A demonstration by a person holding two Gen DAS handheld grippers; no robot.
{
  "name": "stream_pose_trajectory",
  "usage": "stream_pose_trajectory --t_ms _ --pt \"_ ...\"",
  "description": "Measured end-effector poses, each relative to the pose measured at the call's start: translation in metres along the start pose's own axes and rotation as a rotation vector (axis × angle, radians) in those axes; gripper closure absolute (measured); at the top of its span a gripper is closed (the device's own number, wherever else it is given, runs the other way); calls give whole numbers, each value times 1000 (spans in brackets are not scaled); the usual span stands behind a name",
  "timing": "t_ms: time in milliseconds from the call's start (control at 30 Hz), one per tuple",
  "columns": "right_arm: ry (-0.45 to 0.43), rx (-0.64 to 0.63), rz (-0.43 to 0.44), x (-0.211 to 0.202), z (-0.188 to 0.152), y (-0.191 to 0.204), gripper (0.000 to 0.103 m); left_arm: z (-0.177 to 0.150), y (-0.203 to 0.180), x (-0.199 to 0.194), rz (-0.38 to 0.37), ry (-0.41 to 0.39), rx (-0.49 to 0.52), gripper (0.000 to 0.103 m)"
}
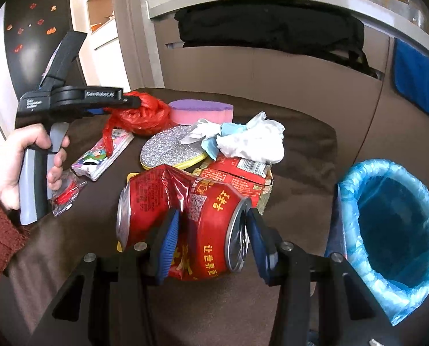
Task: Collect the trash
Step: 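Grasp the red crushed can with the right gripper while the left grasps the red bag, then carry the red can and red bag over the bin and release both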
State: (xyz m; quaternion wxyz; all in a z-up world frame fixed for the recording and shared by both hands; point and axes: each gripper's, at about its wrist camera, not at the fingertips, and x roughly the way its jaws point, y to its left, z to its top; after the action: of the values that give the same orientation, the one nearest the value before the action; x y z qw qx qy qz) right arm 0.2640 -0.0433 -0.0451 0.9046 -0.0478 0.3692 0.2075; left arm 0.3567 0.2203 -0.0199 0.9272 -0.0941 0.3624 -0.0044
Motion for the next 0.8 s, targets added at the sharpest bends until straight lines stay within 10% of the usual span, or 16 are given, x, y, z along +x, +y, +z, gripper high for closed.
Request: stream_pose_trajectory --t_ms 400,800 --pt "-76 -18 16 -34 13 11 61 3 -30 -90 -17 -122 86 55" --pt "-152 69 -118 -90 5 -56 61 -2 -171 -93 -187 -110 246 55"
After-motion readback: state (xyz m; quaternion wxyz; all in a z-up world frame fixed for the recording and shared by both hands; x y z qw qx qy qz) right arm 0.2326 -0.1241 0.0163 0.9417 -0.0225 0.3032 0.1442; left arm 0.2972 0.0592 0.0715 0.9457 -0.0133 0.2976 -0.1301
